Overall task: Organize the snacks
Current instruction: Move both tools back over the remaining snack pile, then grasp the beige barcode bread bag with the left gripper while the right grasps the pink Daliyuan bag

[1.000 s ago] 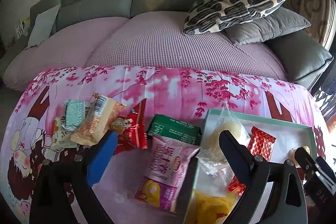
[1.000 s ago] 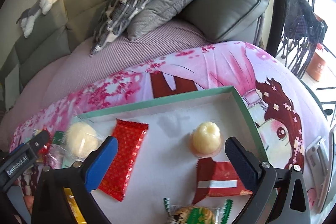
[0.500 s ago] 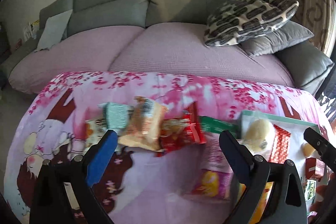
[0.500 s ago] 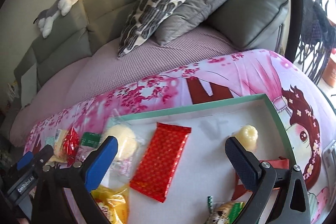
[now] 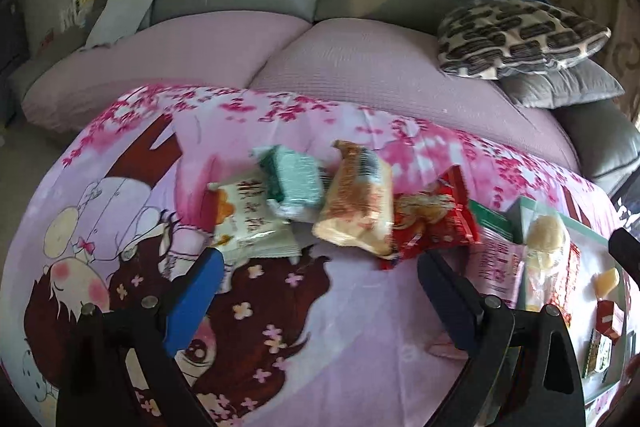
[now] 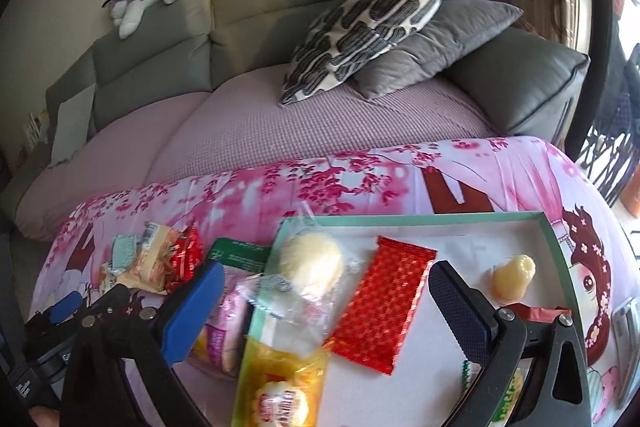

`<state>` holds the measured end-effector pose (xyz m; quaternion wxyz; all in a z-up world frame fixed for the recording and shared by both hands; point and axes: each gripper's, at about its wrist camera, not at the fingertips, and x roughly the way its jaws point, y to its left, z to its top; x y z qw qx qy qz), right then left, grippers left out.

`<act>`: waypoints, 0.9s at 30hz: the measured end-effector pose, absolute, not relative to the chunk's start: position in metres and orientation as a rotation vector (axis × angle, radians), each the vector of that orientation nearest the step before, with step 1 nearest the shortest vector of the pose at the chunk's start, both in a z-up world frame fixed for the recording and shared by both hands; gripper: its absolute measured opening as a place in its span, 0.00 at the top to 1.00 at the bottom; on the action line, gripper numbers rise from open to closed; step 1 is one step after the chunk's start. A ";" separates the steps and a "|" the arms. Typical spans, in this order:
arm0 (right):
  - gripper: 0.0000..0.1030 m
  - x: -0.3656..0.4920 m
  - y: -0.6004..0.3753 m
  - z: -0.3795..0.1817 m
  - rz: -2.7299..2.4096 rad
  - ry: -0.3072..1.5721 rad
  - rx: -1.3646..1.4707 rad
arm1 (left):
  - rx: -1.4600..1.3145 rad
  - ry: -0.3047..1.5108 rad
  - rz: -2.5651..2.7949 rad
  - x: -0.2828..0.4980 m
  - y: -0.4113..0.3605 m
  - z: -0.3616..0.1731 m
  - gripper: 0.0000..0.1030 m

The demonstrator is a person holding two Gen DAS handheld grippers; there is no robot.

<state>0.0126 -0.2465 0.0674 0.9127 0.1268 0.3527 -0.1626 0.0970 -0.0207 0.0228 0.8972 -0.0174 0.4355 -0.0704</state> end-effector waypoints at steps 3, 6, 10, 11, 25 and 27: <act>0.00 0.017 -0.236 0.065 -0.304 0.732 0.266 | -0.071 0.911 -0.110 0.101 -0.006 0.019 0.05; 0.00 0.022 -0.226 0.061 -0.284 0.747 0.252 | -0.124 0.925 -0.117 0.107 0.009 0.016 0.05; 0.00 0.029 -0.214 0.054 -0.273 0.782 0.241 | -0.129 0.941 -0.117 0.114 0.017 0.013 0.05; 0.00 0.032 -0.210 0.052 -0.266 0.792 0.239 | -0.128 0.943 -0.121 0.116 0.018 0.012 0.05; 0.16 0.048 -0.173 0.033 -0.179 0.853 0.234 | -0.099 0.985 -0.281 0.140 -0.008 0.007 0.06; 0.21 0.049 -0.169 0.030 -0.168 0.861 0.231 | -0.089 0.986 -0.298 0.145 -0.012 0.008 0.09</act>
